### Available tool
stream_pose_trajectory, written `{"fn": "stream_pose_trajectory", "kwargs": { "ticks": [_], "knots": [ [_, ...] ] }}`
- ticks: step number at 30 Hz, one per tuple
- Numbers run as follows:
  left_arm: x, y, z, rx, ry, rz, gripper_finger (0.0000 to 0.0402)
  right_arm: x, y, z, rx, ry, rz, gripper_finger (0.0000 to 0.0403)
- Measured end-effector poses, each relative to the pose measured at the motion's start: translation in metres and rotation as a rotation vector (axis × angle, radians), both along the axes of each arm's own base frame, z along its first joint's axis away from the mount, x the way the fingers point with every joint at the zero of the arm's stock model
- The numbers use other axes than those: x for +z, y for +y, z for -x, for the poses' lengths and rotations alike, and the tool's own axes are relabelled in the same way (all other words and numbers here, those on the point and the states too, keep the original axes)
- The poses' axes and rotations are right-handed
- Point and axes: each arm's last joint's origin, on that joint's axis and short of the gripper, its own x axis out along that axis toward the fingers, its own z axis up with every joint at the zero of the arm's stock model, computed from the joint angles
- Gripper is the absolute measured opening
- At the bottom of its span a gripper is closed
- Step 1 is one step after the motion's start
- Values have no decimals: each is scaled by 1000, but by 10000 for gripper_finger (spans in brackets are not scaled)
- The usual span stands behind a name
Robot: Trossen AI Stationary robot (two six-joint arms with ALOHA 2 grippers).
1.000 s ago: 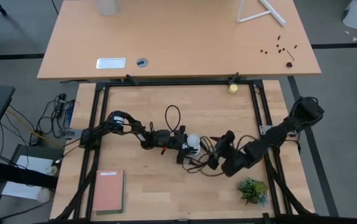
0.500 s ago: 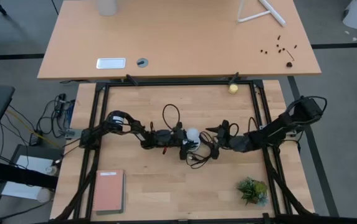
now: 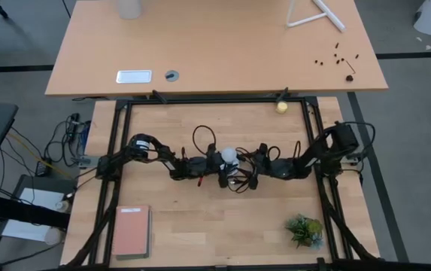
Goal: Screw lightbulb
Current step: Insert the white lightbulb into the silver lamp
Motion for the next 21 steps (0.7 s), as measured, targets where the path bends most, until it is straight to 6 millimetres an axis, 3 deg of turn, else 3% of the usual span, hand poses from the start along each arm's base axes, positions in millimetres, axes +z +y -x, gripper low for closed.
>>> {"fn": "stream_pose_trajectory", "kwargs": {
  "ticks": [6,15,21],
  "knots": [
    [0,0,0,-18,-3,12,196,-6,-4,-1,41,21,-35,308],
    [5,-3,1,-50,-2,-16,266,-4,-4,-1,54,12,-40,308],
    [12,-7,22,-22,44,-28,275,-4,-4,-1,55,12,-39,308]
  ]
}}
